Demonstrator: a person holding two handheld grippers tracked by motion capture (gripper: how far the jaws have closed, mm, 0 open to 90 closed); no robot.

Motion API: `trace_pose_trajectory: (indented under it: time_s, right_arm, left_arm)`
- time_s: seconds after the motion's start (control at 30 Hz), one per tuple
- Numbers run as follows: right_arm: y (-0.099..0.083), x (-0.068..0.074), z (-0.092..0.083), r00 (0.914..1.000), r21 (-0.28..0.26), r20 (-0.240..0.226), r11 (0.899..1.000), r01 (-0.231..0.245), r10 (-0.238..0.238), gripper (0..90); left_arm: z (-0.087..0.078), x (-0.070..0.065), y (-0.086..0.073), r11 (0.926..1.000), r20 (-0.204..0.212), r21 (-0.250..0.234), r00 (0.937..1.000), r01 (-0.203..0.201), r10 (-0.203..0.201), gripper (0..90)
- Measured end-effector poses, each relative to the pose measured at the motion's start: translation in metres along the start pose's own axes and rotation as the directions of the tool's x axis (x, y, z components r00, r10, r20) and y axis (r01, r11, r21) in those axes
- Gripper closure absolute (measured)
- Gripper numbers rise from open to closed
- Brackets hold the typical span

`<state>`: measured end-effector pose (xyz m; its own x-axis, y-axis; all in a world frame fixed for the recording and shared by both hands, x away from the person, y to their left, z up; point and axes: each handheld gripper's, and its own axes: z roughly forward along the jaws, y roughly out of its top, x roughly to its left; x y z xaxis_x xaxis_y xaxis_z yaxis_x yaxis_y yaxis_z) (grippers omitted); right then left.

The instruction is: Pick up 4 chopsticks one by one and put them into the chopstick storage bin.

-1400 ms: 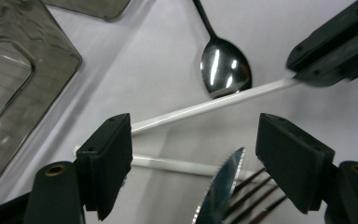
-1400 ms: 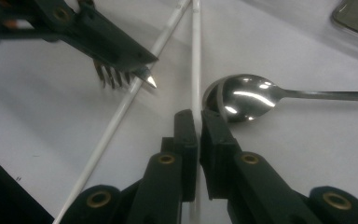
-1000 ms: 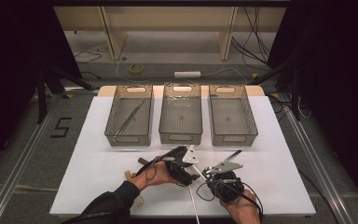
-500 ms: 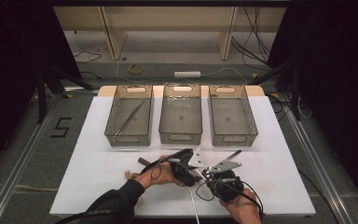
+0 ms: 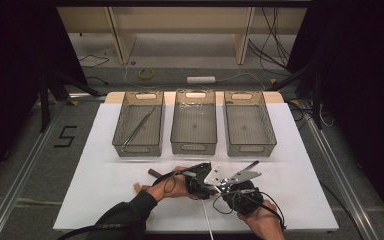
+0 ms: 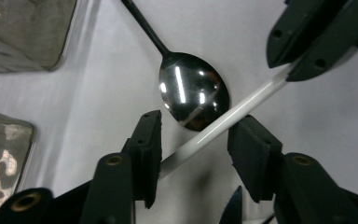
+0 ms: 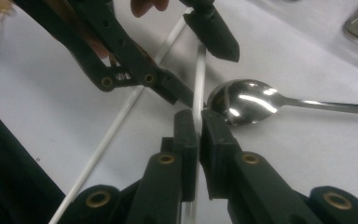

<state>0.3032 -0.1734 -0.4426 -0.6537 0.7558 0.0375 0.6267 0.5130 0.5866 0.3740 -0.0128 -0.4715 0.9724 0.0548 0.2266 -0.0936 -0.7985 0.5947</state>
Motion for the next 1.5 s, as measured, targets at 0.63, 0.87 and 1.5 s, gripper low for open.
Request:
trace_pose_trajectory:
  time_s: [0.63, 0.87, 1.5]
  right_arm:
    - [0.002, -0.024, -0.019, 0.9970, -0.041, -0.027, 0.997, 0.071, -0.073, 76.0]
    - [0.010, -0.030, -0.037, 0.9974, -0.186, -0.054, 0.982, 0.037, -0.048, 57.6]
    - [-0.003, -0.032, -0.068, 0.9963, -0.420, 0.042, 0.906, -0.050, 0.074, 33.3]
  left_arm:
    - [-0.015, -0.007, 0.033, 0.9638, -0.012, 0.083, 0.9668, -0.253, 0.255, 78.4]
    - [-0.023, -0.007, 0.040, 0.9671, -0.007, 0.112, 0.9730, -0.228, 0.230, 83.7]
    - [-0.066, 0.032, 0.019, 0.9859, -0.155, 0.080, 0.9789, 0.147, -0.133, 83.8]
